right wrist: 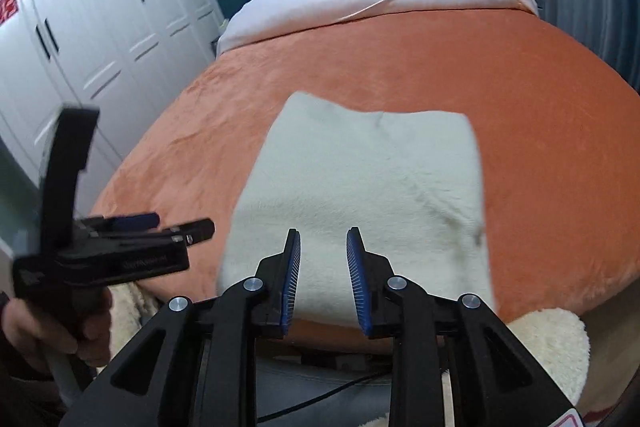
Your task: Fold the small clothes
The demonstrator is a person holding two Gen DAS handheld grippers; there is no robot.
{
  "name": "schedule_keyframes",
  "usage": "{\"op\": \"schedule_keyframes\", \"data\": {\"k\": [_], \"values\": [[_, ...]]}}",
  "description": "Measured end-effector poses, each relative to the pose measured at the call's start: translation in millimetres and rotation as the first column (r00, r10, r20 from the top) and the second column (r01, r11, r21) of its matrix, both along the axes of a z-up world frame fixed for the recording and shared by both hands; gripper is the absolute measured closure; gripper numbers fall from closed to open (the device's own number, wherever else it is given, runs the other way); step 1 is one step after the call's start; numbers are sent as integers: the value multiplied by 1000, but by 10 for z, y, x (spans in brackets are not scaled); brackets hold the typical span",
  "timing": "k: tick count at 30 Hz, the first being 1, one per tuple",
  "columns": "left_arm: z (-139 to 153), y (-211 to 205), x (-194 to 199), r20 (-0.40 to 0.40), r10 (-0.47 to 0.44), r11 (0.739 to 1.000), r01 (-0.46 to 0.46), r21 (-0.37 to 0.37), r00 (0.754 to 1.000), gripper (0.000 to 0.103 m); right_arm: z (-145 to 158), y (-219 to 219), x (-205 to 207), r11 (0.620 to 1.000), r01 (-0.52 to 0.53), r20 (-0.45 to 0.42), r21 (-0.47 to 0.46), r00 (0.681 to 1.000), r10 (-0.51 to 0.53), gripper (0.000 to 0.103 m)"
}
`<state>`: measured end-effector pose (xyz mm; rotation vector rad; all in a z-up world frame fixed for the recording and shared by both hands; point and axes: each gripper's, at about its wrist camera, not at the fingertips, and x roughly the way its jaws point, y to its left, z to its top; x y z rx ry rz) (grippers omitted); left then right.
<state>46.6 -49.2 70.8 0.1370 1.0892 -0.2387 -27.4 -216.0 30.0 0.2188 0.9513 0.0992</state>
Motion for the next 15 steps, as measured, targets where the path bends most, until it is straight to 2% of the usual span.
{"op": "schedule_keyframes", "data": {"k": [2,3,7,10,12,15], "values": [[22,27,15,11,0,1000,0,18,1000,21,-475,112,196,996,-50,-175,-74,984,36,82],[43,37,18,17,-2,1000,1,26,1000,21,-595,149,197,994,-60,-200,-89,979,42,83],[65,74,45,18,6,1000,-6,21,1000,21,-286,-5,88,1000,-7,-164,-27,986,2,84],[17,16,62,3,-3,1000,3,17,1000,21,110,-351,-115,992,122,-46,-20,991,-123,84],[-8,-62,51,-3,-21,1000,21,22,1000,21,273,-619,-185,976,216,-3,-11,976,-216,79],[-12,-182,18,-3,-52,998,52,28,999,21,255,-947,-255,949,315,-11,-6,949,-315,59]]}}
